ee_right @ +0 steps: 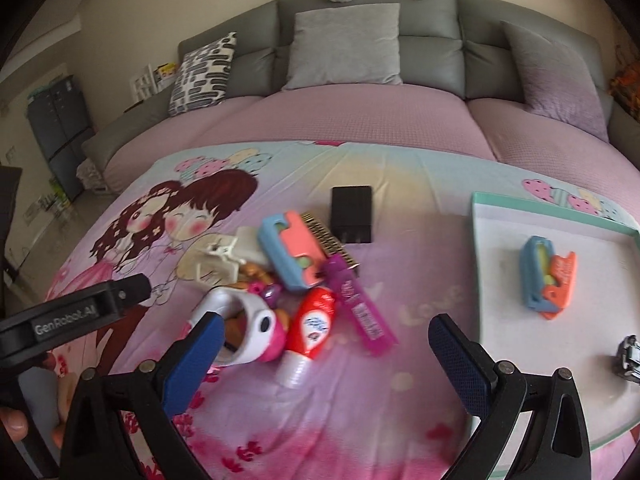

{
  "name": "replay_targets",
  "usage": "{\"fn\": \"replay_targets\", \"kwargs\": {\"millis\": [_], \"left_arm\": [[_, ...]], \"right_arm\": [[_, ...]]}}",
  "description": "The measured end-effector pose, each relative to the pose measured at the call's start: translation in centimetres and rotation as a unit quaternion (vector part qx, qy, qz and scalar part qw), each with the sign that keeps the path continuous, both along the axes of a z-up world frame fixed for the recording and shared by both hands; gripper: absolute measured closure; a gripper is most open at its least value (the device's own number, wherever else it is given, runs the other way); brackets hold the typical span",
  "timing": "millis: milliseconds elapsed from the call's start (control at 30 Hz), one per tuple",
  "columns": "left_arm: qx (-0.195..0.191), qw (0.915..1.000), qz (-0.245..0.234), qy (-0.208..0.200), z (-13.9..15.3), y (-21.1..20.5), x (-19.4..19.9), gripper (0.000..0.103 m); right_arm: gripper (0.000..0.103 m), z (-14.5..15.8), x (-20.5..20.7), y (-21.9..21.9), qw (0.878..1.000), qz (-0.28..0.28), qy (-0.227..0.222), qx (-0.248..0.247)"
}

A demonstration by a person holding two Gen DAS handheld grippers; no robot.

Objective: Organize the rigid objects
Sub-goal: 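Move both tools back from the tray to the pile of items, then grasp the pink watch band with the left tool while the right tool grasps the white smartwatch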

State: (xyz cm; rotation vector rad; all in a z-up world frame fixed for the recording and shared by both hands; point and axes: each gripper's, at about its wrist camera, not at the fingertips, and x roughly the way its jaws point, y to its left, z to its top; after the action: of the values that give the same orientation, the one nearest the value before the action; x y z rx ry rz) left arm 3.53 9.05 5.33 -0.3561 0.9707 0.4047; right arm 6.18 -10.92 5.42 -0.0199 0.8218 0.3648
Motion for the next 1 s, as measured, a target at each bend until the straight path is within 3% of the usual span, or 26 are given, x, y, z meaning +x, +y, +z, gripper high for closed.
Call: {"fn": "replay_targets", "kwargs": {"millis": [167,400,533,800,1000], "left_arm": [[-0.010,0.9995,-0.010,0.030,-1.9,0.3,0.4,0.003],[-0.015,0.9983,-0.034,0.044,-2.8,-0.4,0.8,0.003],[-0.015,0.9978,-0.045,0.048,-2.9,-0.8,1.1,0.003],[-0.009,0.9964,-0.066,0.052,-2.6,-1.7,1.4,0.003],[0.003,0.9945,-0.082,0.066,-3.1,-2.6,2.0,0.003]], "right_arm": [[0.008,-0.8,0.0,0.9,1.000,0.002,0.006,-0.004],[0.028,-1.4,0.1,1.2,1.000,-0.001,0.014,0.013],[0.053,-1.3,-0.1,1.2,0.999,0.003,0.017,0.030],[0.084,-1.4,0.1,1.1,0.997,0.013,0.038,0.072],[0.090,-1.3,0.1,0.7,0.996,0.011,0.043,0.080]]}}
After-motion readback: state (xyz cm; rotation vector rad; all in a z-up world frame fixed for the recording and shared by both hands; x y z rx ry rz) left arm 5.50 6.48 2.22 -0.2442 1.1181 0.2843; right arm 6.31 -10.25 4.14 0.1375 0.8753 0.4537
